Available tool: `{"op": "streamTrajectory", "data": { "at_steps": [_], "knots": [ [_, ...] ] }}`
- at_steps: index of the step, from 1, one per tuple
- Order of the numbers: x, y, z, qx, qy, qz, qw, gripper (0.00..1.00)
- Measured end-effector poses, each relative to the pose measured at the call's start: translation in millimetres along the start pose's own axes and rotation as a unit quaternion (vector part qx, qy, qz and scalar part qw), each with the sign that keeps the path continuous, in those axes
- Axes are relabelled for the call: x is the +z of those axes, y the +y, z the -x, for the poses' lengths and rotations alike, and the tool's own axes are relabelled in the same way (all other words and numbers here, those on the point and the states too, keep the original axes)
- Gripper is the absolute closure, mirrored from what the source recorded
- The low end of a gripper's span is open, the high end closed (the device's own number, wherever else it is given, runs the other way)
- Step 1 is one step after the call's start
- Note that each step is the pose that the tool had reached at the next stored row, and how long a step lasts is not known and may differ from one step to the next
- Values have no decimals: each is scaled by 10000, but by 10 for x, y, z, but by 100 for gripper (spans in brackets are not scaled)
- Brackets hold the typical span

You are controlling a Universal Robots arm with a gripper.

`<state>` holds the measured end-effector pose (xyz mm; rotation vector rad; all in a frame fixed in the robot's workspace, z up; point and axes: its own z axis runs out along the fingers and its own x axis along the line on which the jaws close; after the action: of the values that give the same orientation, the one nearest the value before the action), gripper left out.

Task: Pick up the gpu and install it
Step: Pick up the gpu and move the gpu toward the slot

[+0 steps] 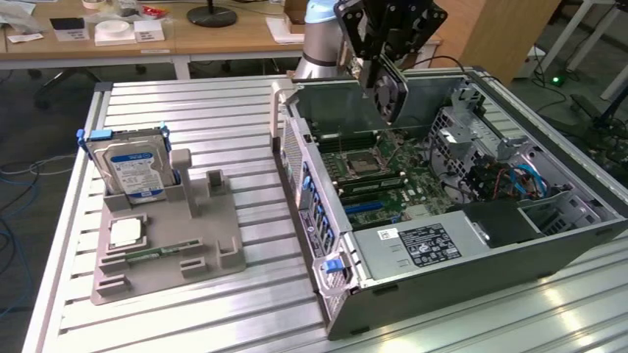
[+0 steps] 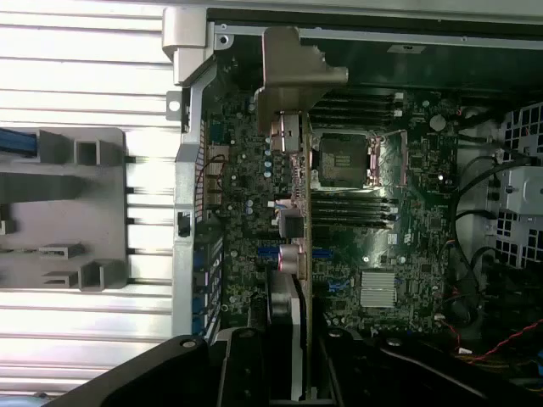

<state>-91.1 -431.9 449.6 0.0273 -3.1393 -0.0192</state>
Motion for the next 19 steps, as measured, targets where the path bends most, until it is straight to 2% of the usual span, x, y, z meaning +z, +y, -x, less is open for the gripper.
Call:
{"op": "streamTrajectory", "data": {
  "at_steps": [12, 19],
  "knots": [
    [0, 0, 6, -1, 0, 0, 10000, 72],
    [1, -1, 110, 0, 0, 0, 10000, 72]
  ]
}}
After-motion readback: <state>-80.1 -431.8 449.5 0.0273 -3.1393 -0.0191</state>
